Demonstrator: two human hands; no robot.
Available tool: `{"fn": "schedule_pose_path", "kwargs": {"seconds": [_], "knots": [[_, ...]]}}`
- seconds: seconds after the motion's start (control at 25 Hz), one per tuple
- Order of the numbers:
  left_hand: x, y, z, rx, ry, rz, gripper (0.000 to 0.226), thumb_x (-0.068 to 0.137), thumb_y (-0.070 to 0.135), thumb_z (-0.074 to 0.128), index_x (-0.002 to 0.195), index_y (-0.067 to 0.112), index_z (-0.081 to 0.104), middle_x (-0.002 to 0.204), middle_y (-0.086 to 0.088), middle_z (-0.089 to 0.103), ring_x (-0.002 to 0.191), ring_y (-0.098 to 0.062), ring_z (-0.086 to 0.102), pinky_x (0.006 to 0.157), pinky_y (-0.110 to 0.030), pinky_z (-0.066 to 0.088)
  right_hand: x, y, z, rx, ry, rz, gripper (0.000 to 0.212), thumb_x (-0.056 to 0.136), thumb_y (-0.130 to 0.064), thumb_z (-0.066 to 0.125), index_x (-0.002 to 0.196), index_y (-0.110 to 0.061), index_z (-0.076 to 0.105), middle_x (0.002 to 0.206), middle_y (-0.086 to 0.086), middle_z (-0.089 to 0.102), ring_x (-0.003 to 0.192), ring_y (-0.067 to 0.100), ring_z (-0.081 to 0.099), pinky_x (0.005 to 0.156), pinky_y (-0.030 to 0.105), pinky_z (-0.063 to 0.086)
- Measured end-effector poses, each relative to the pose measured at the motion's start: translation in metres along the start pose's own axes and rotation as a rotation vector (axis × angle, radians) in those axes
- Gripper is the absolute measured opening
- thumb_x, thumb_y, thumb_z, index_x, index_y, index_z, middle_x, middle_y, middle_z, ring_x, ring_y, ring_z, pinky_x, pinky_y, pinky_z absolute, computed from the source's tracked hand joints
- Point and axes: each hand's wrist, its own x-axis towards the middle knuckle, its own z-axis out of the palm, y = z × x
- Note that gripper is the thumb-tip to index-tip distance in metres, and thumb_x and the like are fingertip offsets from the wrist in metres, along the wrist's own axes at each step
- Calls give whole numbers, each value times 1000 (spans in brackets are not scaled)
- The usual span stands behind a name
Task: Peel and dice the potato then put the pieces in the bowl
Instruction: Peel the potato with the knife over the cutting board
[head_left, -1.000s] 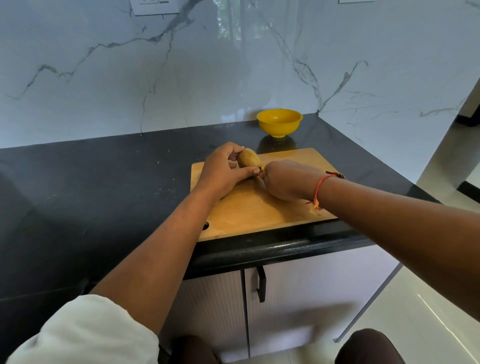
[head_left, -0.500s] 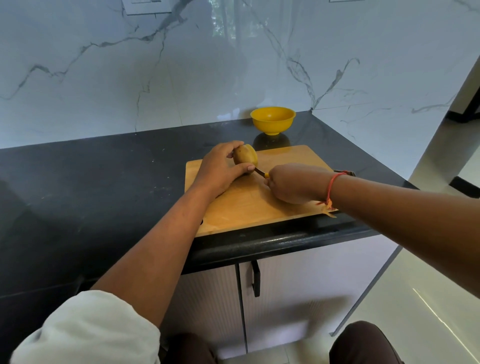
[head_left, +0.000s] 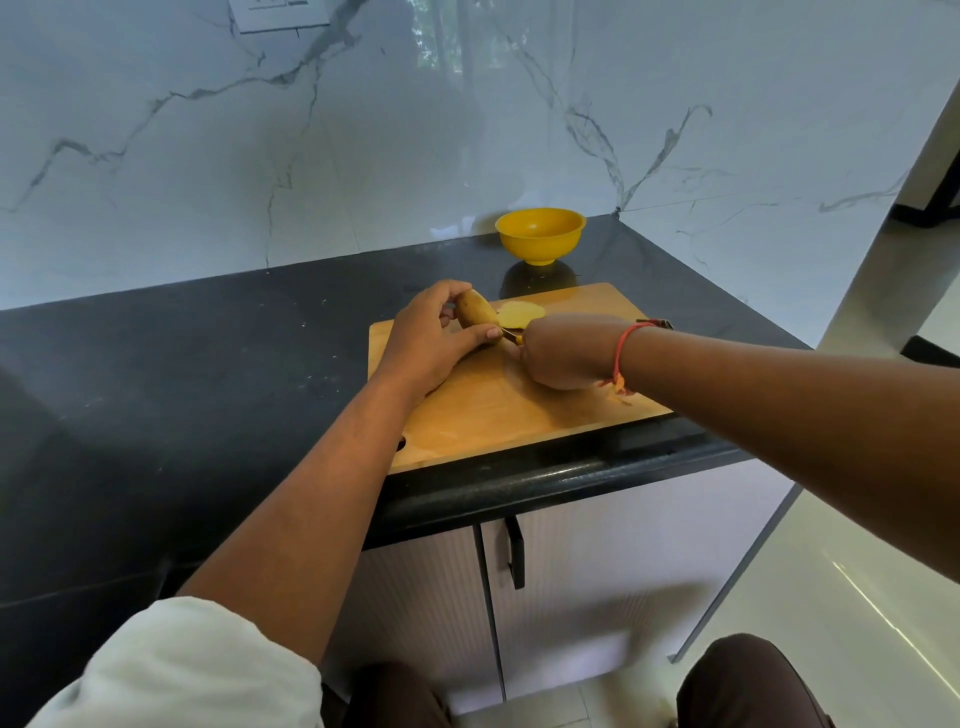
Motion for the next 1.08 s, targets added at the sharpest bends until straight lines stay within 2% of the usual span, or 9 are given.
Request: {"fn": "schedule_pose_path", "kwargs": {"seconds": [0.12,0.24,0.36,0.48,0.64,0.72,0.8,0.96,1.08], "knots": [[0,0,1,-9,3,-18,63,80,40,80,136,28,51,137,2,53,122,-13,51,99,-25,45,-2,7,4,2,-4,45,29,108,-23,42,121,-6,62,86,6,59,86,22,62,77,31,49],[-1,0,2,-22,10,-33,65,80,41,80,136,28,51,138,2,53,123,-13,52,101,-30,47,-7,18,8,57,41,65,32,108,-30,39,105,-9,62,81,4,55,81,20,58,75,30,44],[-1,-4,-1,-135,2,-96,65,78,37,82,134,28,51,135,2,53,121,-14,54,100,-32,51,-17,27,15,189,176,95,32,108,-37,35,90,-16,51,79,2,51,82,21,54,75,33,40],[-1,-6,-4,-163,2,-145,65,77,33,84,133,29,51,135,3,51,120,-13,54,100,-34,52,-18,27,25,286,395,77,35,106,-39,37,86,-17,54,78,2,55,79,21,55,70,33,40],[-1,-1,-7,-90,-53,-142,75,77,27,83,141,23,45,143,1,43,126,-14,50,100,-27,46,-3,23,35,425,543,32,29,105,-37,40,96,-18,60,79,2,62,80,21,61,63,31,41],[-2,-1,-9,2,-75,-129,78,77,28,83,143,23,43,143,2,40,123,-12,48,93,-22,43,1,22,39,476,585,15,29,104,-37,42,119,-21,62,88,2,68,80,18,62,64,31,47],[-3,-4,-11,82,-85,-120,80,75,32,85,143,23,43,143,3,40,121,-12,48,94,-24,43,2,22,43,487,606,15,40,104,-39,42,140,-27,54,98,2,71,76,14,58,62,28,46],[-3,-8,-13,65,-83,-151,82,67,38,90,136,28,46,136,6,50,120,-12,52,103,-37,49,3,22,46,488,598,12,42,103,-41,41,143,-32,52,101,1,71,77,13,56,61,28,46],[-4,-6,-12,84,-50,-136,79,67,39,90,131,31,45,128,10,52,116,-11,53,96,-34,51,4,22,48,480,608,7,43,103,-43,40,142,-32,52,99,-1,71,79,15,62,65,30,53]]}}
